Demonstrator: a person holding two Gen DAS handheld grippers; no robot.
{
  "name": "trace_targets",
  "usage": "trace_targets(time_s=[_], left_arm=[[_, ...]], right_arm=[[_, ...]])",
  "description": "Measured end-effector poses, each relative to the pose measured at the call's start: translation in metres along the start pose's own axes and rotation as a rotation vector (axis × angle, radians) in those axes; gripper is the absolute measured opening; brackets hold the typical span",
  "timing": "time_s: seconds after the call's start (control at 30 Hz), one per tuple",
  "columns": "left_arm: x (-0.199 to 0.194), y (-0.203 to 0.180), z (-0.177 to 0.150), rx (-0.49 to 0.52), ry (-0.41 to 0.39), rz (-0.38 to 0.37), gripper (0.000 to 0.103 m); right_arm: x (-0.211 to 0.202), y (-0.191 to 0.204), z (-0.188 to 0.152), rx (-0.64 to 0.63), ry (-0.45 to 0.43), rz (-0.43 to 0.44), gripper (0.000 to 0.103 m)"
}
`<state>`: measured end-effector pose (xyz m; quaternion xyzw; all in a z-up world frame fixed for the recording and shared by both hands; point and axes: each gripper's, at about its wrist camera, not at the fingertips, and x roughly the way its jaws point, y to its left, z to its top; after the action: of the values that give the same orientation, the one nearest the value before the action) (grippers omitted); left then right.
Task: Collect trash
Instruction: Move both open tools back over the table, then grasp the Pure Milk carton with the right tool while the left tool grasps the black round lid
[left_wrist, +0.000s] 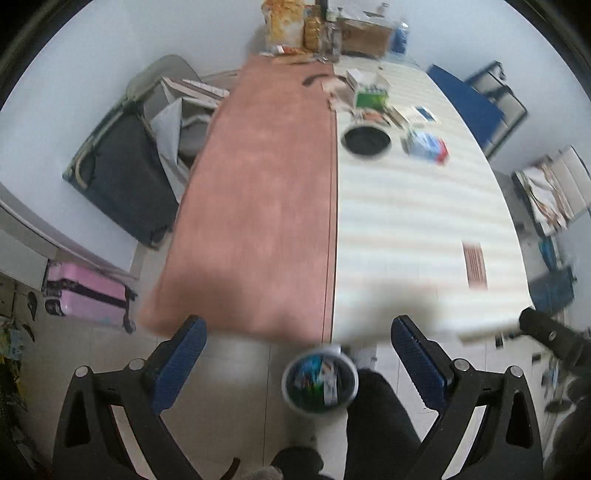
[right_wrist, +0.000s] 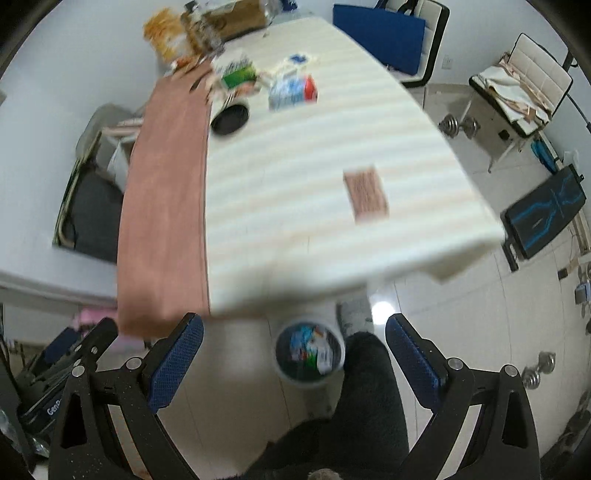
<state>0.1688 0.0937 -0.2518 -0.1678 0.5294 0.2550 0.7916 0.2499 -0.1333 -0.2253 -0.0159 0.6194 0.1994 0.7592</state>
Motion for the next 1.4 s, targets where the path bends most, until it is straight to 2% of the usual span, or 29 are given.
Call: trace_targets(time_s=[0.13,0.2,0.23,0.37,0.5,0.63,0.73,0.77,0.8,0.9,1.07,1.2,1.37,1.4], left_arm=[[0.035,-0.007,0.064,-0.057,0.022,0.027,0.103],[0.058,-0.010,0.096,-0.097,0.060,0.033,0.103],[0.069,-0.012,0.108,-0.107,0.076,0.042,0.103],[0.116,-0.023,0.155,-0.155,0.144,0.088,0.103],[0.158,-0.028,0.186,-0.197,0.205,0.121,0.103],[0.187,-0.033,0.206,-0.232,0.255,0.112,0.103],[0.204,-0.040,0.218,-0.251,0.287,0.071,0.103],[0.208,-0.044,0.221,-0.254,0.293,0.053,0.103],[0.212,-0.049,0.225,-0.253,0.299,0.038,0.103],[0.223,-0.067,0.236,-0.236,0.315,-0.015,0.103],[0.249,-0.096,0.250,-0.197,0.357,-0.066,0.103],[0.272,-0.105,0.256,-0.187,0.395,-0.056,0.103],[0.286,-0.105,0.258,-0.193,0.410,-0.026,0.102],[0.287,-0.105,0.257,-0.198,0.409,-0.026,0.099]], right_arm=[[0.031,-0.002,0.095,-0.002,-0.001,0.005,0.103],[0.059,0.000,0.152,-0.009,0.021,-0.008,0.103],[0.070,0.000,0.166,-0.007,0.027,-0.013,0.103],[0.135,-0.001,0.260,0.003,0.081,-0.026,0.103],[0.194,0.002,0.322,-0.005,0.139,-0.046,0.103],[0.244,0.012,0.347,-0.026,0.201,-0.055,0.103],[0.268,0.019,0.355,-0.058,0.237,-0.079,0.102],[0.275,0.022,0.357,-0.082,0.241,-0.094,0.098],[0.277,0.022,0.357,-0.097,0.236,-0.105,0.094],[0.273,0.011,0.362,-0.126,0.212,-0.134,0.093],[0.264,-0.025,0.369,-0.058,0.213,-0.152,0.093],[0.263,-0.035,0.372,-0.027,0.224,-0.159,0.093],[0.270,-0.024,0.375,-0.026,0.231,-0.149,0.093],[0.270,-0.024,0.377,-0.027,0.230,-0.147,0.093]])
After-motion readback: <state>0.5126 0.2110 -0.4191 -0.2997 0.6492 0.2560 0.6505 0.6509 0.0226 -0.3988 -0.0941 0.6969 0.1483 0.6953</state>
